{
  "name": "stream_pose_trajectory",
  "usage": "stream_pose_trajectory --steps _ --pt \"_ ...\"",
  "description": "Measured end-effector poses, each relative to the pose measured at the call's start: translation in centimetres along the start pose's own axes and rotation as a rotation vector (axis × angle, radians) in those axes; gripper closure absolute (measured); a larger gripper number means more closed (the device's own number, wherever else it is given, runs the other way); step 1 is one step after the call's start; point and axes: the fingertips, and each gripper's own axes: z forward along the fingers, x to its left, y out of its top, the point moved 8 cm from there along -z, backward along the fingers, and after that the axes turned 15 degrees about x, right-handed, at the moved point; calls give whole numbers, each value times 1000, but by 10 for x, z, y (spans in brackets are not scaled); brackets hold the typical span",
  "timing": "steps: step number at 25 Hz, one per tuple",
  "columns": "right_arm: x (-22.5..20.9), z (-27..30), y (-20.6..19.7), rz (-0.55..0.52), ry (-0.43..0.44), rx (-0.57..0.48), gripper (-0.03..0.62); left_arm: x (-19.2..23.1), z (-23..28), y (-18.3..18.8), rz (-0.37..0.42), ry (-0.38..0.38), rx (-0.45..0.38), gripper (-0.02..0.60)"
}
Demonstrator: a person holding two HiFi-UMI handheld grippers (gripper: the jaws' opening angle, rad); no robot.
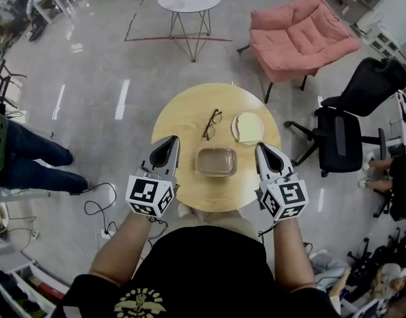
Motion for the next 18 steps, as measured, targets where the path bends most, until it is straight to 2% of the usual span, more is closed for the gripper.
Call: stream_pose_trajectory --steps 7,12,18 --pt "-23 28 -30 62 -32 109 580 -1 30 -33 -48 -40 107 565" --pt "-33 45 -56 108 -20 187 579 2 50 -62 -146 -80 181 565" --pt "-34 69 -86 128 0 280 579 1 77 -105 -221 -87 314 565"
